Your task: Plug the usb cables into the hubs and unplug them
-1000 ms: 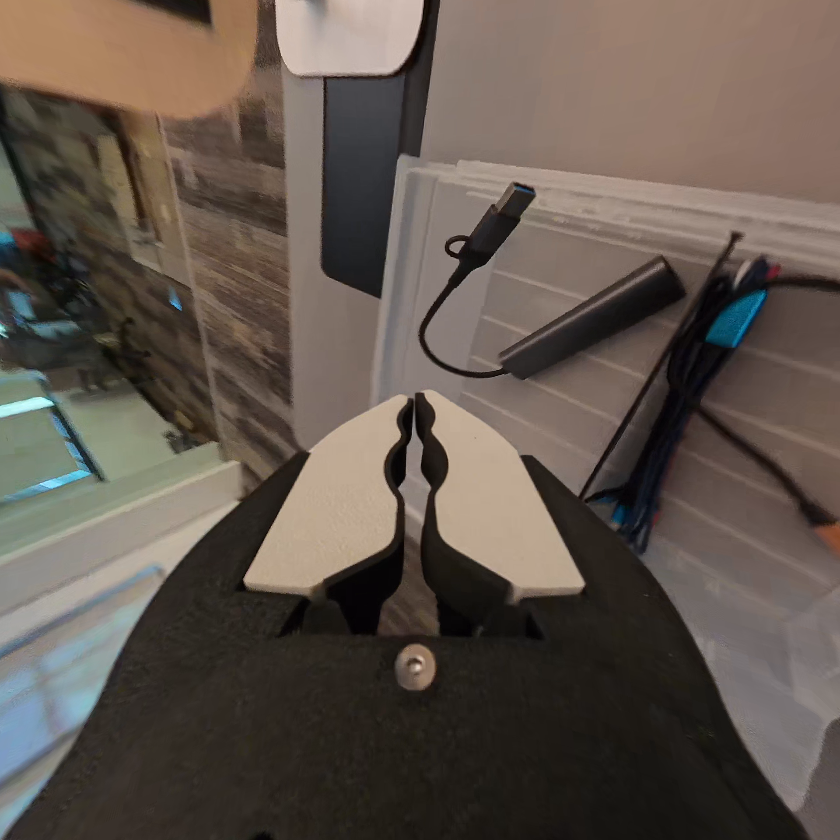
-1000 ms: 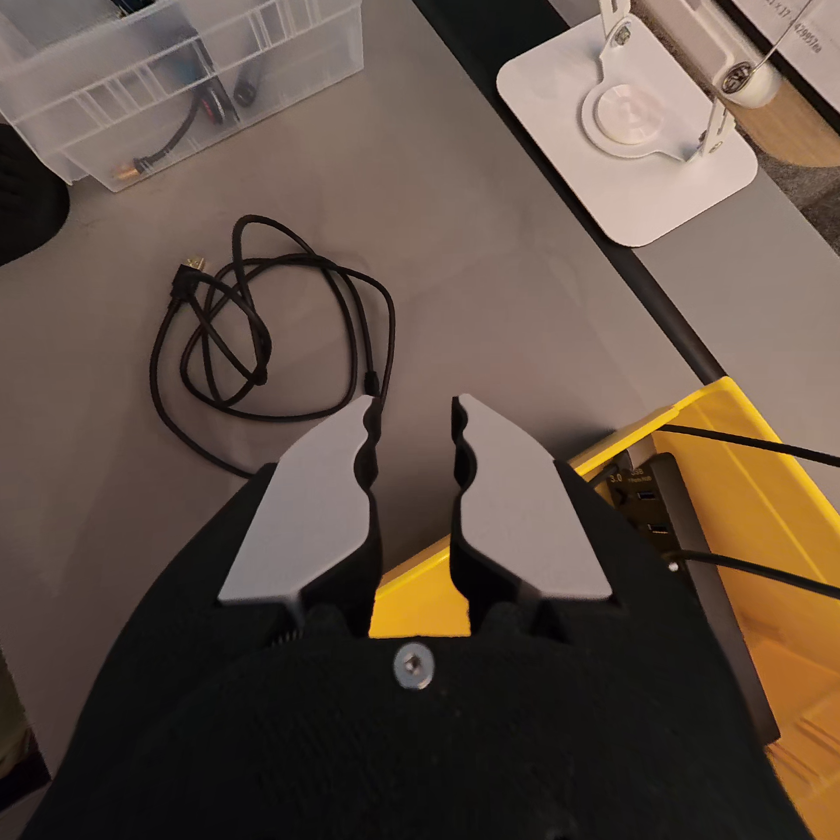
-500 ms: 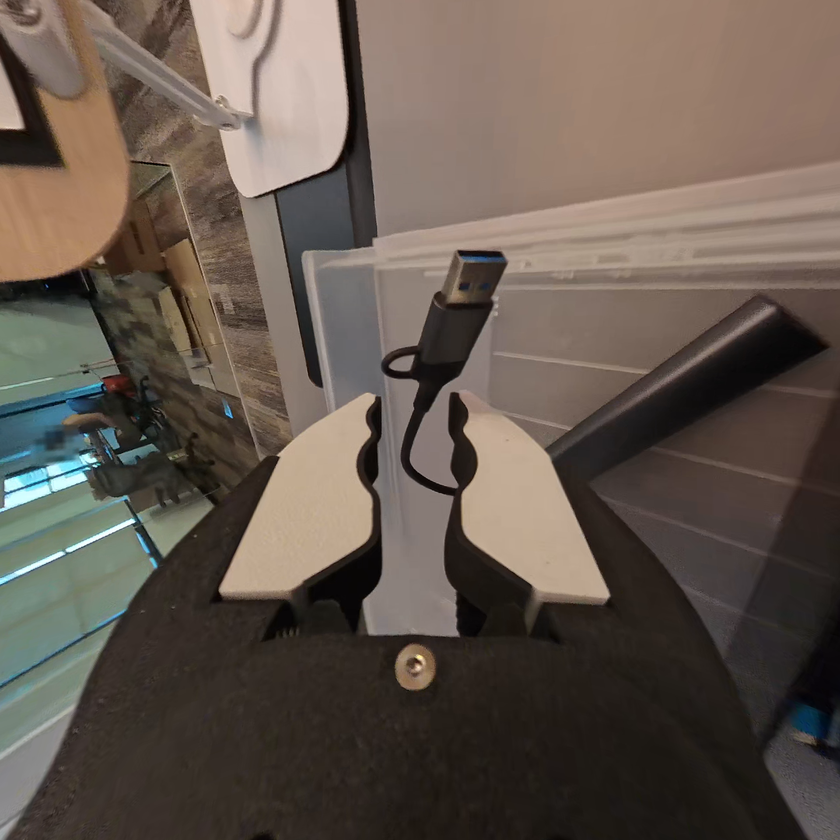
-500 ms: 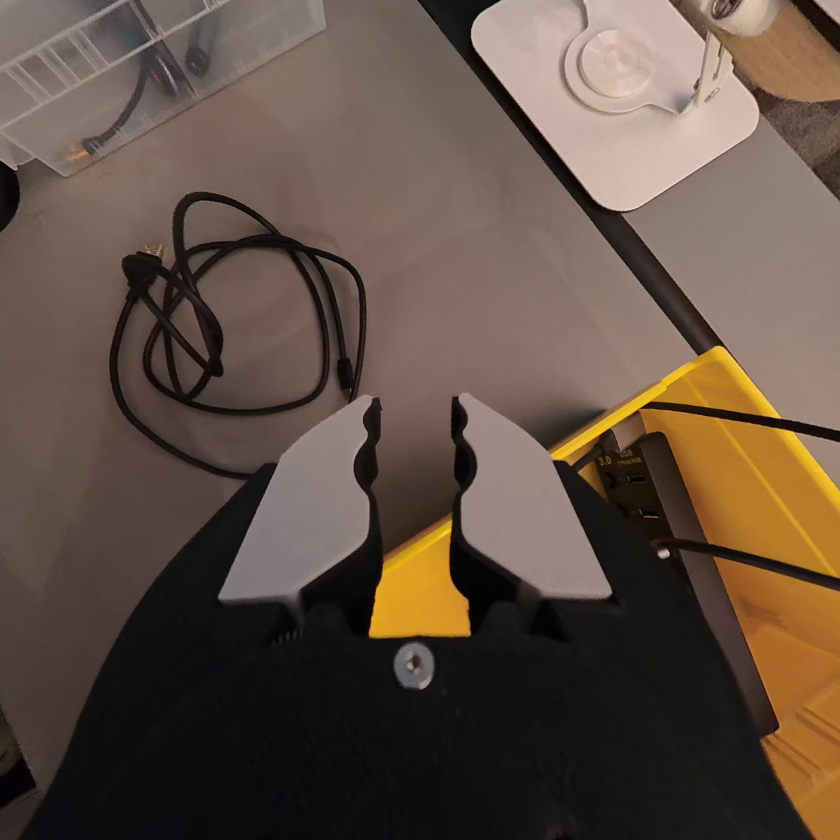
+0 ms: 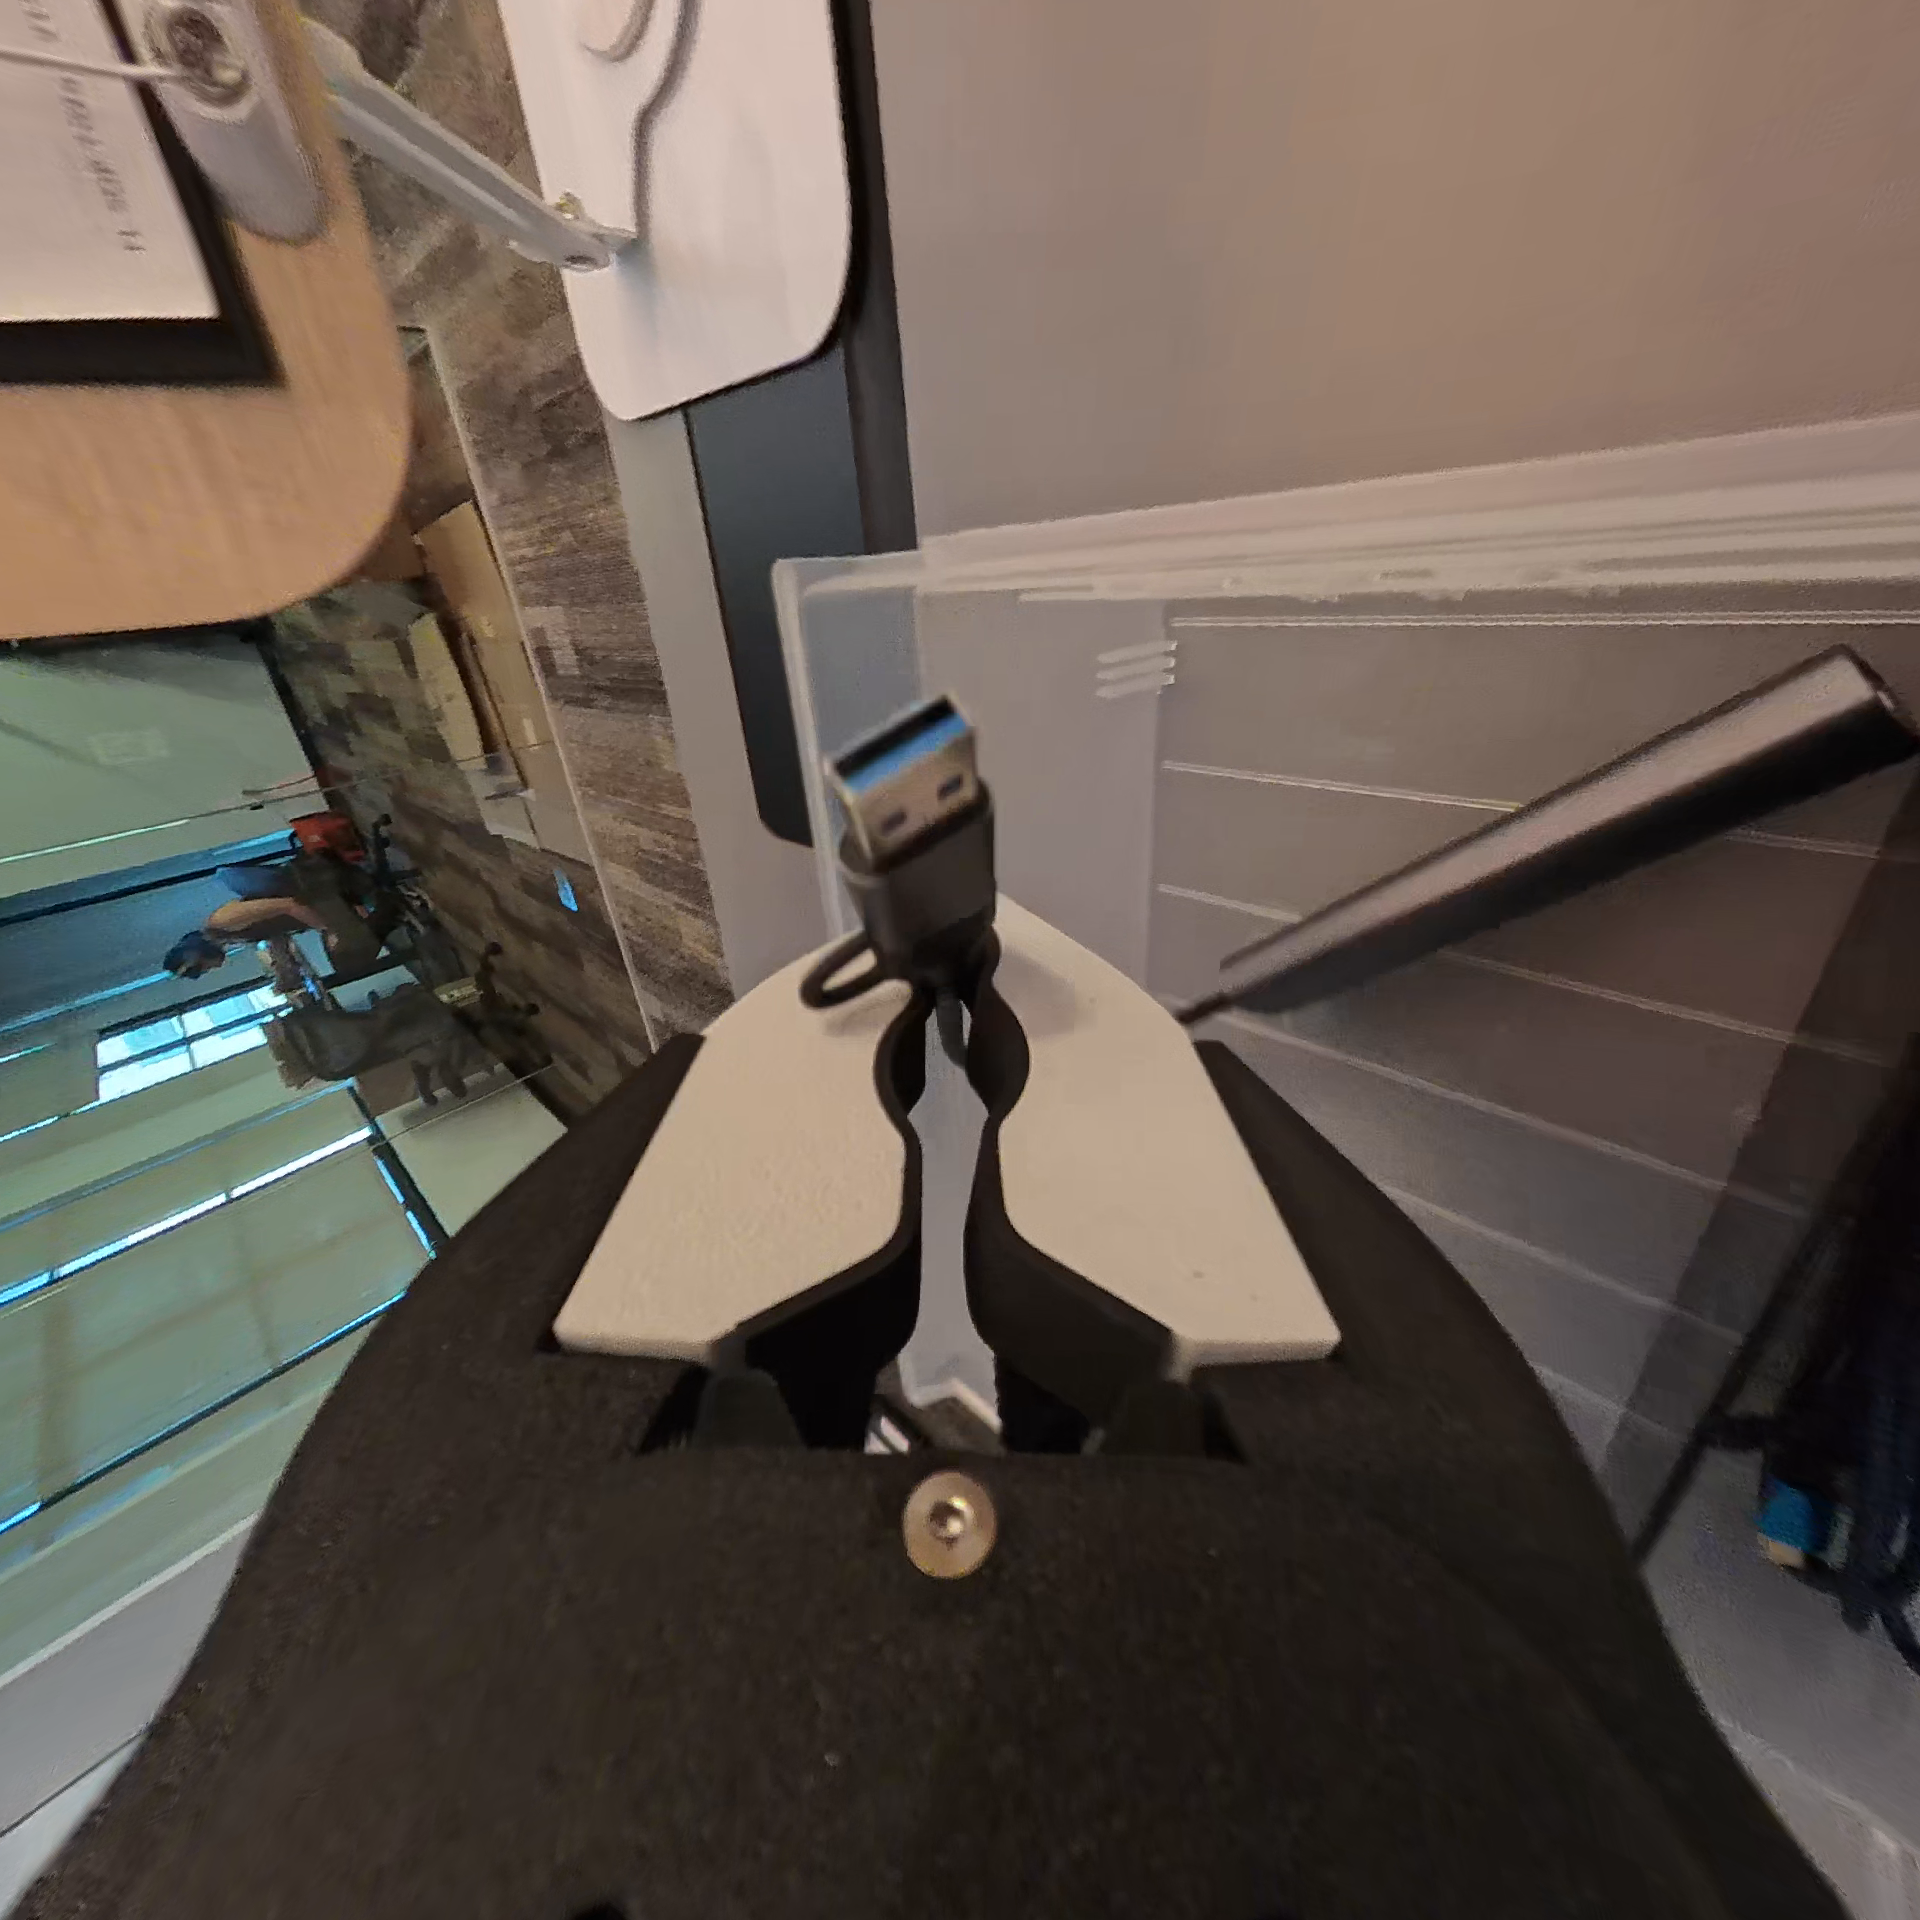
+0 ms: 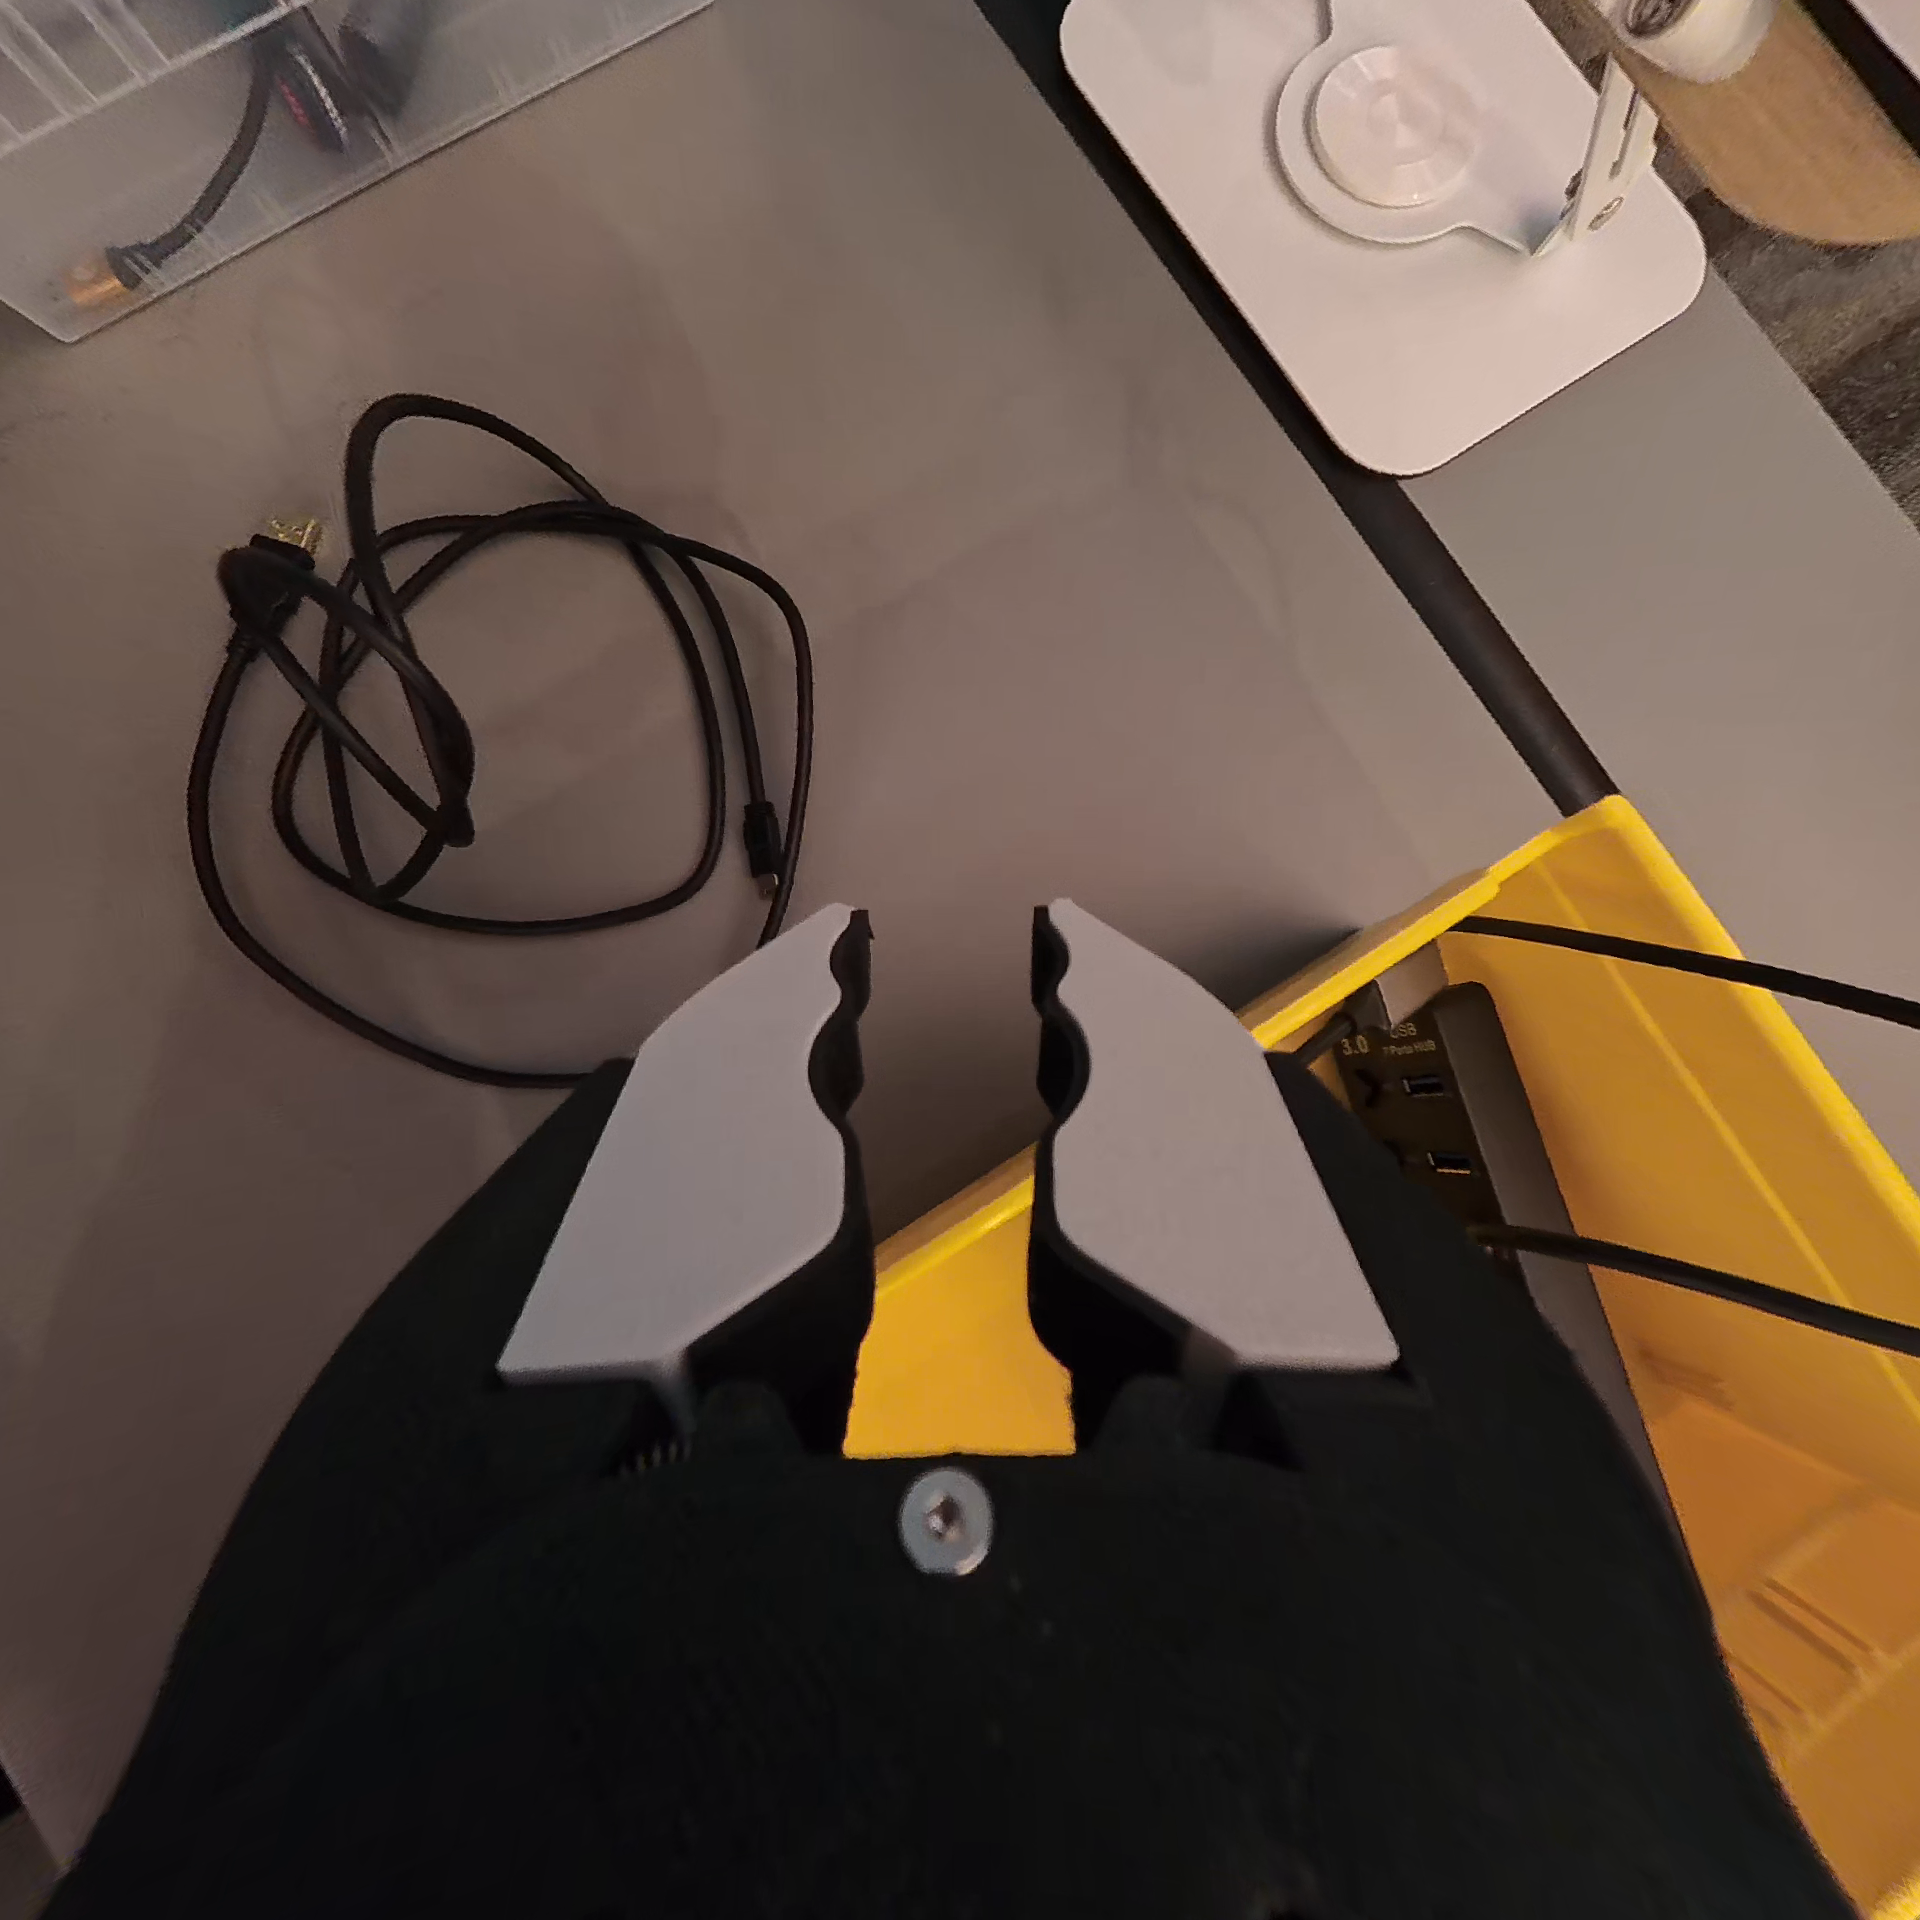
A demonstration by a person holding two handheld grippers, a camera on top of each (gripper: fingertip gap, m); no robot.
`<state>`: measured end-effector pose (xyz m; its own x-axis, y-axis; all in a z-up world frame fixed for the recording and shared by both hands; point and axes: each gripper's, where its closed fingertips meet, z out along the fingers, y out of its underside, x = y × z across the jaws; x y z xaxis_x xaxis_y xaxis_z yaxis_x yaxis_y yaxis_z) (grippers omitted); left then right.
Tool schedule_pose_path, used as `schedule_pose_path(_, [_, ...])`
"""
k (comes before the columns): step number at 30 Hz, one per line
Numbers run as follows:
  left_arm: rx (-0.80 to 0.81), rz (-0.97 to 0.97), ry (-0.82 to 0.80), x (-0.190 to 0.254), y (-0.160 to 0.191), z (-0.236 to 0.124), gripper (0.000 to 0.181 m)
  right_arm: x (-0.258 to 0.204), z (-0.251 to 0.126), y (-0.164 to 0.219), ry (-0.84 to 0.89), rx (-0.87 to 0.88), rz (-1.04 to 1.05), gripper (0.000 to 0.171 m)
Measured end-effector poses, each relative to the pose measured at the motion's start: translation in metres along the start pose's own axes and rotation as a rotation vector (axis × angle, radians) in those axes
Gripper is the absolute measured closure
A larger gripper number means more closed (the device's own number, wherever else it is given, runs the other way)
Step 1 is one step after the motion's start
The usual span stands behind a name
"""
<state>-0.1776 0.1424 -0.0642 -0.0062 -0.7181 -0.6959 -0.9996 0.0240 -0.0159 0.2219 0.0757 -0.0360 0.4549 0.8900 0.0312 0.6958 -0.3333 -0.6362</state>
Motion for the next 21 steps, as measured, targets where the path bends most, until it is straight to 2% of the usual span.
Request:
schedule_pose_path(6, [-0.041, -0.024, -0.094, -0.014, 0.004, -0.045, 0.179, -0.011, -0.011, -0.011, 0.003, 0.043, -0.039, 0.141])
schedule_pose_path(11, [-0.069, -0.07, -0.193, -0.037, 0.003, -0.099, 0.179, -0.022, -0.019, -0.022, -0.011, 0.09, -0.065, 0.141])
schedule_pose_path(16, [-0.125, -0.06, -0.293, -0.062, -0.009, -0.157, 0.179, -0.037, -0.025, -0.033, -0.031, 0.137, -0.097, 0.141])
schedule_pose_path(21, [-0.143, -0.05, -0.367, -0.084, -0.038, -0.217, 0.179, -0.055, -0.025, -0.046, -0.059, 0.182, -0.145, 0.141])
